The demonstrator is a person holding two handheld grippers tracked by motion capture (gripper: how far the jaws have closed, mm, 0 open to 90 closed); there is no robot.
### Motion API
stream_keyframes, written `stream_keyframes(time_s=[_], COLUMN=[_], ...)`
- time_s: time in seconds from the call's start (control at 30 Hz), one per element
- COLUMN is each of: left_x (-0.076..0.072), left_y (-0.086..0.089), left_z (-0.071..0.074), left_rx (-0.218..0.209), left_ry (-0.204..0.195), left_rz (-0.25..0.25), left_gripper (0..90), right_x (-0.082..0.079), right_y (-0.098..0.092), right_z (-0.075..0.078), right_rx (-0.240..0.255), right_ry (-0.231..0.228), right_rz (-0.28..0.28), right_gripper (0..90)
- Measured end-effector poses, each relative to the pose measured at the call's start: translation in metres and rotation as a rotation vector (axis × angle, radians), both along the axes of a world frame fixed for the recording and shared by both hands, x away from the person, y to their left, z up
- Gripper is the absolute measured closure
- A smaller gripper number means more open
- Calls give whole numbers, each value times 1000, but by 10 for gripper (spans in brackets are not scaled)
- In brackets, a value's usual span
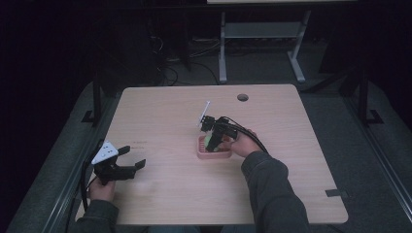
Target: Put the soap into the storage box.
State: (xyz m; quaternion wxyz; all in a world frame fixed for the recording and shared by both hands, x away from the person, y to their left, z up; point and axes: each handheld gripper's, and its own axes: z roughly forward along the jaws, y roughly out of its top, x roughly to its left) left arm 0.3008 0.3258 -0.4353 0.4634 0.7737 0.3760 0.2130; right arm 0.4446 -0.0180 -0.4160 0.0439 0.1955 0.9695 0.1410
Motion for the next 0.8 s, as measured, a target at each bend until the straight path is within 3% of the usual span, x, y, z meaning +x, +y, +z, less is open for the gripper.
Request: stream_keyframes(time_s=[0.23,0.8], left_x=[0,1], left_y=[0,0], left_z=[0,0], left_rx=[1,-1], left_ry=[2,-2], left_rz=[-2,0], left_gripper=[144,144], right_x=[0,0], right_y=[2,1], right_z=[-1,-2], right_rx=[-28,-41], right_ry=[-2,4], right_rz=[-13,-25], right_gripper=[255,252])
